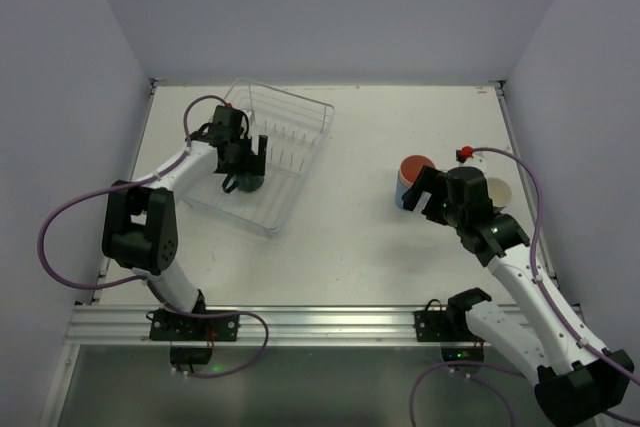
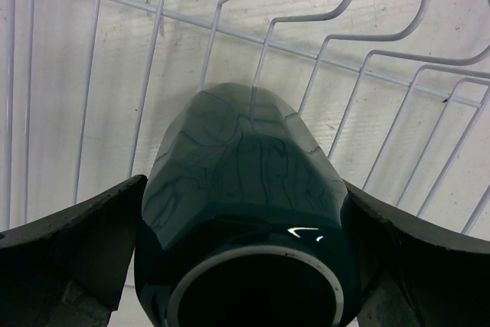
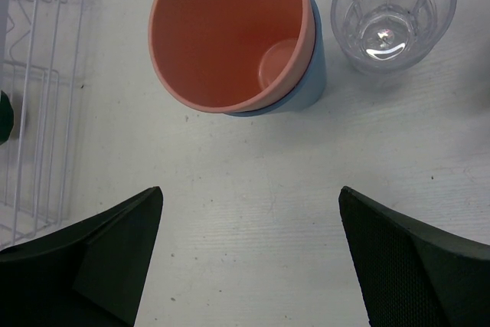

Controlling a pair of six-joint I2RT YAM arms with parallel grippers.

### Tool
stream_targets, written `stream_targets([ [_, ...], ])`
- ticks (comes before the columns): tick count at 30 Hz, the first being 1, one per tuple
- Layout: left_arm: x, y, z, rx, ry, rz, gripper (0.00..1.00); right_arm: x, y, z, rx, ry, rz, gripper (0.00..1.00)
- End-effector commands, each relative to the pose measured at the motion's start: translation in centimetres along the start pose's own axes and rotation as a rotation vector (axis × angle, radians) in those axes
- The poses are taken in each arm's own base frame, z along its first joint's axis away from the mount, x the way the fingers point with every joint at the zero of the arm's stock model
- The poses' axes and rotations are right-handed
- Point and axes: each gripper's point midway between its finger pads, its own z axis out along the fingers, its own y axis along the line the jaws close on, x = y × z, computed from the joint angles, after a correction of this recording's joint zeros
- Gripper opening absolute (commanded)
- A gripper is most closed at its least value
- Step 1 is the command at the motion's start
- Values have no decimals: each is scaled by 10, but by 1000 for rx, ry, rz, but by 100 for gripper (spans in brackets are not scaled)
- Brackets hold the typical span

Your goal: Unload the cups from the dish rack

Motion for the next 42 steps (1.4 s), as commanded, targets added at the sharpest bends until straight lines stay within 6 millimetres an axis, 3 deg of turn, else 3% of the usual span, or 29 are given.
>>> stream_targets([
  [1, -8, 2, -8, 8, -28, 28, 100, -13, 8, -1, -21, -47, 5, 99],
  [6, -19, 4, -12, -7, -47, 58, 100, -11, 9, 0, -20, -40, 2, 99],
  [17, -22, 5, -9, -1, -46, 121, 100, -9, 11, 2, -20, -31, 0, 99],
  [21, -22, 3, -7, 9, -46, 128, 91, -7, 11, 4, -20, -24, 1, 99],
  [24, -16, -1, -3, 32, -25, 128, 70, -8, 12, 3, -21, -27, 3, 99],
  [25, -16, -1, -3, 34, -26, 125, 52, -7, 12, 3, -22, -25, 1, 99],
  [27, -16, -1, -3, 35, -26, 120, 27, -7, 12, 3, -22, -23, -2, 99],
  [28, -17, -1, -4, 34, -28, 116, 0, -7, 12, 4, -20, -23, -3, 99],
  [29, -18, -2, -5, 34, -31, 109, 0, -6, 12, 4, -21, -20, -5, 99],
  [32, -27, -5, -18, 40, -74, 93, 0, -8, 12, 2, -18, -25, -8, 99],
  [35, -47, -10, -42, 58, -160, 73, 0, -12, 17, -4, -42, -39, -6, 99],
  [42, -106, -26, -122, 121, -356, 41, 0, -12, 52, -15, -221, -4, 20, 99],
])
